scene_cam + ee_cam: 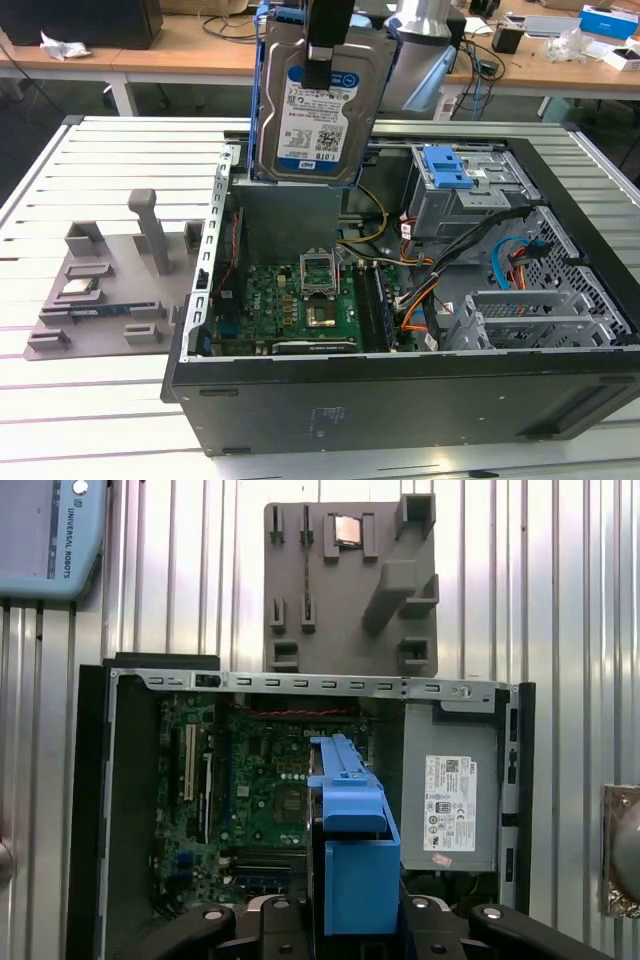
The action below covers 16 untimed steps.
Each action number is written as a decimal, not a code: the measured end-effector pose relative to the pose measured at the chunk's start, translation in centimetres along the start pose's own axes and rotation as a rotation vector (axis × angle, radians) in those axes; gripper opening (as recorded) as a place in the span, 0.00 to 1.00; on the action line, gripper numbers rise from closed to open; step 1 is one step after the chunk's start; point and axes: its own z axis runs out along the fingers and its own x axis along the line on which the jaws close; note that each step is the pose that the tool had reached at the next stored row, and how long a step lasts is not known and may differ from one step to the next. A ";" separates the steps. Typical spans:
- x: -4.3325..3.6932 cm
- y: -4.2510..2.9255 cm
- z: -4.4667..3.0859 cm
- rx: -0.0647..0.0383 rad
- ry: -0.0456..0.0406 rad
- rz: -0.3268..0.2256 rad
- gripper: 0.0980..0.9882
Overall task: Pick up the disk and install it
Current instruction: 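Pick up the disk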
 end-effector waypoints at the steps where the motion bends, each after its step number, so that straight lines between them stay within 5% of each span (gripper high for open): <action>1: 0.28 0.01 0.01 0.000 -0.0001 0.000 0.30; 16: 4.82 0.09 0.03 0.000 0.0000 0.000 0.30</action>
